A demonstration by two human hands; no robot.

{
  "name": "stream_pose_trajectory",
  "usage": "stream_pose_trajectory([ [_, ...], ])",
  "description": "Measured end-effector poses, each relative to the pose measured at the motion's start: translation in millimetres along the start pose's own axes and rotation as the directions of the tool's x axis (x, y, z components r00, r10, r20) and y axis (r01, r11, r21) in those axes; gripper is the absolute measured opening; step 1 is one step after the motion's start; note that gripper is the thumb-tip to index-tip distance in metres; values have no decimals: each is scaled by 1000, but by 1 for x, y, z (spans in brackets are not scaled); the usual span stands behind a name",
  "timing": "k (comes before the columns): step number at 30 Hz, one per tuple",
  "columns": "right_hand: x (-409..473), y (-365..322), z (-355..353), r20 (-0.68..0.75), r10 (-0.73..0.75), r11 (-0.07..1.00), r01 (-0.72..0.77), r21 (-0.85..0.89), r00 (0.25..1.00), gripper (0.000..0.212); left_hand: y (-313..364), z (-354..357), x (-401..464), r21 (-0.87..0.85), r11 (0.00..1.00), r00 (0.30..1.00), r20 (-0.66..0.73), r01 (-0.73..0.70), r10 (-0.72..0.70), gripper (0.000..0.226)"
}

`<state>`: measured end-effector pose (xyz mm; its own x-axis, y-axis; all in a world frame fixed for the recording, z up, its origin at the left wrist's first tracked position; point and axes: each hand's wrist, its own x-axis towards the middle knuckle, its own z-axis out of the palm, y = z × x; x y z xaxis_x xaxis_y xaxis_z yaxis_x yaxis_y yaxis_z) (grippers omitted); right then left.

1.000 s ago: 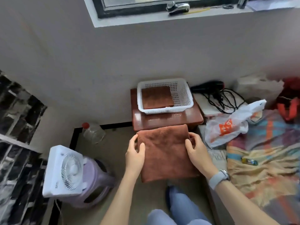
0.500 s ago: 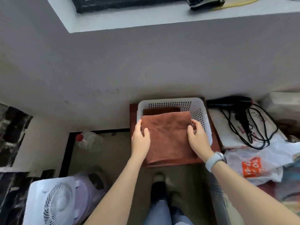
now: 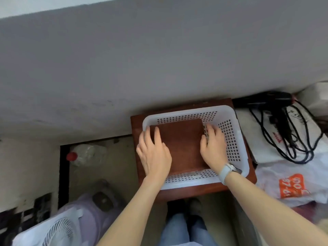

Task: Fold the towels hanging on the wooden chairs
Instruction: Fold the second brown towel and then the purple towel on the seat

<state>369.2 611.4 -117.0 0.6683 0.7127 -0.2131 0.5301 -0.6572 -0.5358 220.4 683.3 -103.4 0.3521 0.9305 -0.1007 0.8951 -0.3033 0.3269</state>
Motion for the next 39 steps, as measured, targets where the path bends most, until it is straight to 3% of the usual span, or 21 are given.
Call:
stream_pose_trajectory([
  [1, -3, -2, 3, -40, -140, 986, 136, -98, 989, 49, 2, 6, 2, 11, 995, 995, 12, -97, 97, 50],
  [3, -5, -3, 15, 38, -369, 888, 364, -281, 929, 55, 4, 21, 9, 34, 975, 972, 94, -218, 214, 51],
  [5, 0, 0, 29, 158, -415, 811, 443, -383, 896, 54, 2, 38, 17, 66, 972, 964, 162, -224, 211, 54],
  [12, 17, 25, 56, 272, -325, 834, 410, -370, 906, 55, -7, 75, 30, 173, 959, 967, 157, -225, 199, 59],
  [17, 17, 20, 48, 349, -278, 865, 391, -314, 895, 55, -6, 68, 31, 136, 967, 953, 249, -214, 175, 60],
  [22, 14, -7, 11, 308, -253, 910, 334, -247, 917, 45, 1, 26, 37, -52, 986, 938, 301, -161, 169, 55],
  [25, 10, -34, -25, 216, -202, 971, 223, -80, 955, 37, 4, -23, 31, -236, 971, 978, 188, -48, 94, 48],
  [27, 2, -57, -50, 257, -210, 977, 194, 89, 943, 36, 0, -61, 18, -311, 950, 997, 80, 6, 19, 45],
  [33, -77, -124, -94, 306, -531, 847, 476, 237, 790, 30, -34, -165, -94, -315, 939, 953, -216, 139, -214, 36],
  [36, -146, -150, -92, 382, -668, 743, 595, 305, 638, 27, -61, -189, -188, -343, 894, 850, -339, 288, -403, 32],
  [39, -221, -162, -79, 474, -753, 637, 686, 351, 456, 27, -89, -197, -299, -443, 767, 697, -353, 463, -624, 30],
])
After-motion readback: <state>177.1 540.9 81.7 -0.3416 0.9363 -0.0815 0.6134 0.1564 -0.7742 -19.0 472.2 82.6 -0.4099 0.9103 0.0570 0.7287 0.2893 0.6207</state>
